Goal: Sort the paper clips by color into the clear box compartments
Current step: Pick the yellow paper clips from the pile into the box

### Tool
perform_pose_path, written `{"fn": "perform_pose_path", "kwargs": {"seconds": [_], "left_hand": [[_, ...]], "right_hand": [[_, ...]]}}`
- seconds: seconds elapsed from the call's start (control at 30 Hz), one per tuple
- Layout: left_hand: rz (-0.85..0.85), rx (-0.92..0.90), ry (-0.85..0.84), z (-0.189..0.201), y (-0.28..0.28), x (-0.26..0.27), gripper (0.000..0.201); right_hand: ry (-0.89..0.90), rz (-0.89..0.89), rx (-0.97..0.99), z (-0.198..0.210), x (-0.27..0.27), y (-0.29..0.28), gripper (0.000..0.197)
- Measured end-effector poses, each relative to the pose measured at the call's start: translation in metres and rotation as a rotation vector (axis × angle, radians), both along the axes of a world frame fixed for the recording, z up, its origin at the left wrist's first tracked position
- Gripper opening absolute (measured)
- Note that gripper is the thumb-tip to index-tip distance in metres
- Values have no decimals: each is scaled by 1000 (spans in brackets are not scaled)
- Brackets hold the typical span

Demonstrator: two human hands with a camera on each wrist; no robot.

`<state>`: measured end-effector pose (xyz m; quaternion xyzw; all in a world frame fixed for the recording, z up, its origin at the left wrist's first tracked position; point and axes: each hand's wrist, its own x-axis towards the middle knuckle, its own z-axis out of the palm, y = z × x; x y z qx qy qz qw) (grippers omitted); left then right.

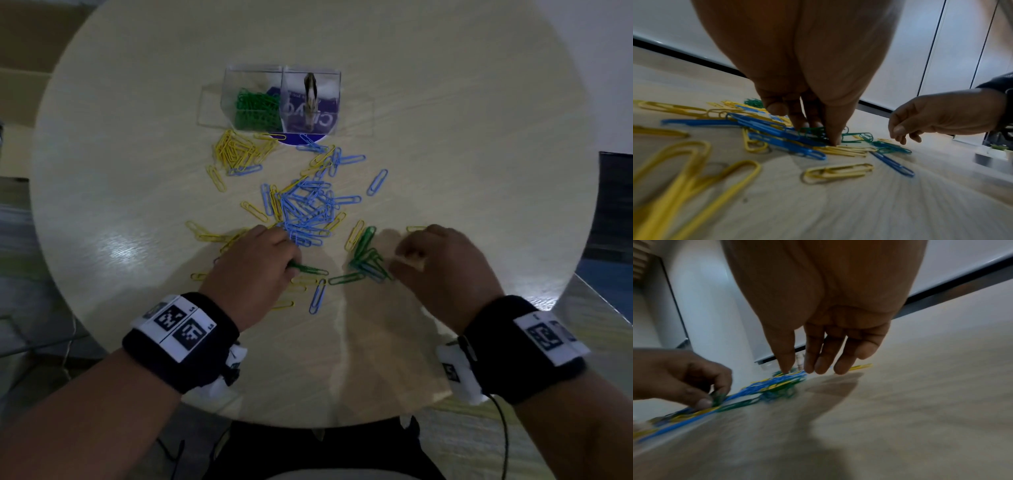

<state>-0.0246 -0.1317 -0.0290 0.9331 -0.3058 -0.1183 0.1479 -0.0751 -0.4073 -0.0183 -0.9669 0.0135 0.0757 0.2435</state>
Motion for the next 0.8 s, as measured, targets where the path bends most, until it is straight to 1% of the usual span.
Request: {"fn": "perform_pose_path", "kwargs": {"seconds": [0.03, 0.07, 0.13, 0.17, 0.27, 0.37, 0.47, 0.53, 0.63, 0.7, 0.77, 0.8], "left_hand": [[-5, 22, 4, 0, 0, 0, 16], [-8, 45, 5, 0, 0, 0, 17], [4, 55, 18, 1, -1, 1, 15], [23, 28, 31, 4, -4, 2, 13], [70, -128, 75, 12, -29, 13, 10], [19, -251, 176, 14, -67, 26, 11], [-60, -233, 203, 6, -91, 33, 12], [-13, -231, 221, 3, -93, 40, 11], [88, -323, 243, 2, -85, 50, 10], [142, -365, 258, 0, -76, 51, 10], [144, -332, 253, -1, -66, 48, 10], [132, -302, 232, -2, -61, 46, 10]], "right_hand": [[31, 25, -18, -2, 0, 7, 23], [46, 45, -40, -5, 0, 13, 23], [28, 63, -58, -6, -1, 17, 13], [23, 56, -52, -6, -3, 16, 11], [39, 0, -28, -6, -10, 6, 12], [40, -25, -9, -4, -20, -1, 12], [39, -13, 28, -3, -26, -4, 14], [31, -36, 57, -4, -29, -5, 16], [15, -183, 188, -5, -33, -7, 20], [62, -333, 343, -6, -35, -9, 21], [116, -455, 520, -5, -35, -10, 18], [123, -493, 562, -5, -34, -11, 17]]}}
